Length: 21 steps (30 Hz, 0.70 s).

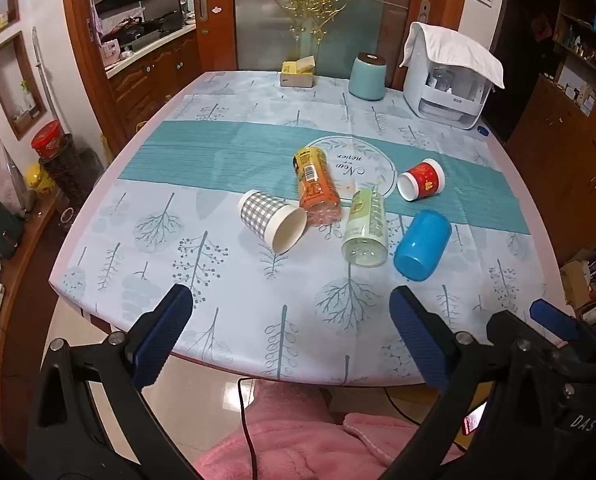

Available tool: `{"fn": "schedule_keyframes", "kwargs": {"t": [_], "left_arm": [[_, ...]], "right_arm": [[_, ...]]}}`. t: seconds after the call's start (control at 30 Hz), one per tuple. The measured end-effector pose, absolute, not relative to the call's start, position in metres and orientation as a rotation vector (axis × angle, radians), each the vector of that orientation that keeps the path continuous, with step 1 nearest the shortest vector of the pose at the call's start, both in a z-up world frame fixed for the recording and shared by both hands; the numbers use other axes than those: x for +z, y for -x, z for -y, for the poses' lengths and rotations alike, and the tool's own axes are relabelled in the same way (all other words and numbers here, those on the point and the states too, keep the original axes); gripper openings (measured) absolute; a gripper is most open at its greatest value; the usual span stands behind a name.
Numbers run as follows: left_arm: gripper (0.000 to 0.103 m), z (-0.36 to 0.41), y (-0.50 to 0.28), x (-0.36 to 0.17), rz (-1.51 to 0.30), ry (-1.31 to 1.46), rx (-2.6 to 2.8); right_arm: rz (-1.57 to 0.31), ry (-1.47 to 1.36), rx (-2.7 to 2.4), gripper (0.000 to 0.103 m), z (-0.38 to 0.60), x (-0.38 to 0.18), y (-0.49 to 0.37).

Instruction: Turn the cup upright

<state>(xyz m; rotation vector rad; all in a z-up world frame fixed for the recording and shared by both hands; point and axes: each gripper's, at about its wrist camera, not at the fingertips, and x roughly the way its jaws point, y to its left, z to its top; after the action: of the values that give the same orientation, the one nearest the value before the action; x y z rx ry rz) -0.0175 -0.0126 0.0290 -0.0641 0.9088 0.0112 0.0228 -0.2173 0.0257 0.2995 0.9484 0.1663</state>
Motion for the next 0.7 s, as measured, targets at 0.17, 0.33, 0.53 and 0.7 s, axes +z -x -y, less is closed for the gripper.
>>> {"fn": "schedule_keyframes", "kwargs": {"t": [0.17, 0.33, 0.53, 0.7], "left_arm": [[0.098, 0.012, 0.016, 0.029, -0.906, 0.066, 0.001], [0.098, 0.010, 0.013, 0.030, -0.897, 0.072, -0.004], [0.098, 0.010, 0.007, 0.030, -0.902, 0.055, -0.012], [0.098, 0.013, 0.000, 0.028, -0.911, 0.029, -0.032]], "right_arm": [[-0.938, -0.292, 0.152, 0.102, 0.217, 0.025, -0.022], [-0.919, -0.285, 0.157, 0.102, 0.215, 0.028, -0.024], [-0.934, -0.291, 0.158, 0.102, 0.211, 0.028, -0.027], [-0.932, -0.300, 0.155, 0.102, 0.211, 0.028, -0.032]]}}
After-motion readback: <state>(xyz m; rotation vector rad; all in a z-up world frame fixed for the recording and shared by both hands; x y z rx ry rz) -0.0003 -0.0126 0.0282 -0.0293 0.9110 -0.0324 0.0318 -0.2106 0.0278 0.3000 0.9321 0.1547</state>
